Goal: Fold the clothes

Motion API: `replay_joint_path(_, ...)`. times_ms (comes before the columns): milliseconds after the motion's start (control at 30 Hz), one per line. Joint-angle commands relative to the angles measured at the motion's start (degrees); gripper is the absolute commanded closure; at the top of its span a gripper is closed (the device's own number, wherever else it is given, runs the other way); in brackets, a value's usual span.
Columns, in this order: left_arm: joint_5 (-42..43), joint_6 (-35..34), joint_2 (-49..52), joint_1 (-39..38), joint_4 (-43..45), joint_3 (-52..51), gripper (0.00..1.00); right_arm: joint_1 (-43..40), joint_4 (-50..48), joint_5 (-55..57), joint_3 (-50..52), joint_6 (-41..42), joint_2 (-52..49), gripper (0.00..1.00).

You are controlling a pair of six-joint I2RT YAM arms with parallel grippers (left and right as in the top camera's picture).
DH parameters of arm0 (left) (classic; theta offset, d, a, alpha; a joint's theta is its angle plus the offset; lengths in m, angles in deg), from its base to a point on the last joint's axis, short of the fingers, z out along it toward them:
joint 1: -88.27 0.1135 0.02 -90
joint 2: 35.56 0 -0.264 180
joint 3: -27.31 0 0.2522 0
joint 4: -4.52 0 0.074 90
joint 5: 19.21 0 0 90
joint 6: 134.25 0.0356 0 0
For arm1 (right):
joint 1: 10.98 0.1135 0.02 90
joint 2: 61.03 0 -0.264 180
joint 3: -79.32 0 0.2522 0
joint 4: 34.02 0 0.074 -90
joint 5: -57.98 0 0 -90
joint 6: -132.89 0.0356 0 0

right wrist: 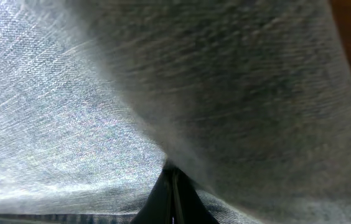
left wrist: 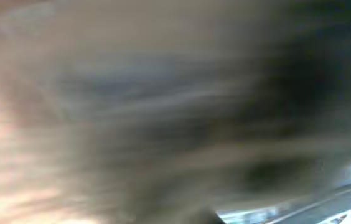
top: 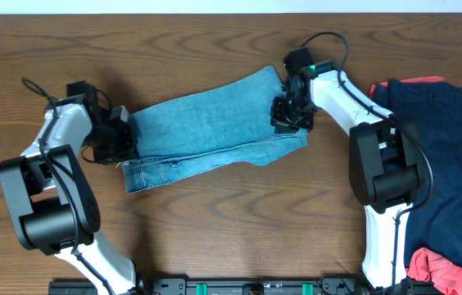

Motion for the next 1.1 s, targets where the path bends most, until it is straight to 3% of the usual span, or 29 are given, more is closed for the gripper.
replay_joint_path(0,-1.6,-1.8,-1.4,4.5,-1.6,1.9,0.92,-2.2,1.0,7.6,2.9,-1.5,-4.6,0.97)
replay_joint_path(167,0.4,-1.8,-7.2,10.8,-7.4,4.8,0.84,-2.2,-0.9,3.2,2.6,-12.8,-1.7,0.94)
replay_joint_path(300,5.0,-1.7,-10.4,14.3,-7.3,4.7,0.56,-2.1,-1.2,1.5,2.5,-16.6,3.0,0.91)
replay_joint_path(400,7.8,1.0,-10.3,14.3,-6.9,4.1,0.18,-1.4,-2.8,-3.1,2.5,-19.6,7.1,0.89)
replay_joint_path(433,9.7,3.3,-10.1,14.0,-6.5,3.5,0.12,-1.0,-3.5,-5.0,2.5,-20.6,8.2,0.88)
replay_joint_path(700,13.4,10.5,-5.9,9.4,-4.5,2.1,0.07,5.7,-8.9,-10.0,2.6,-21.6,9.5,0.79)
replay_joint_path(1067,8.7,10.5,1.9,4.9,0.4,2.1,0.07,14.5,-18.0,-7.3,2.6,-11.9,0.2,0.85)
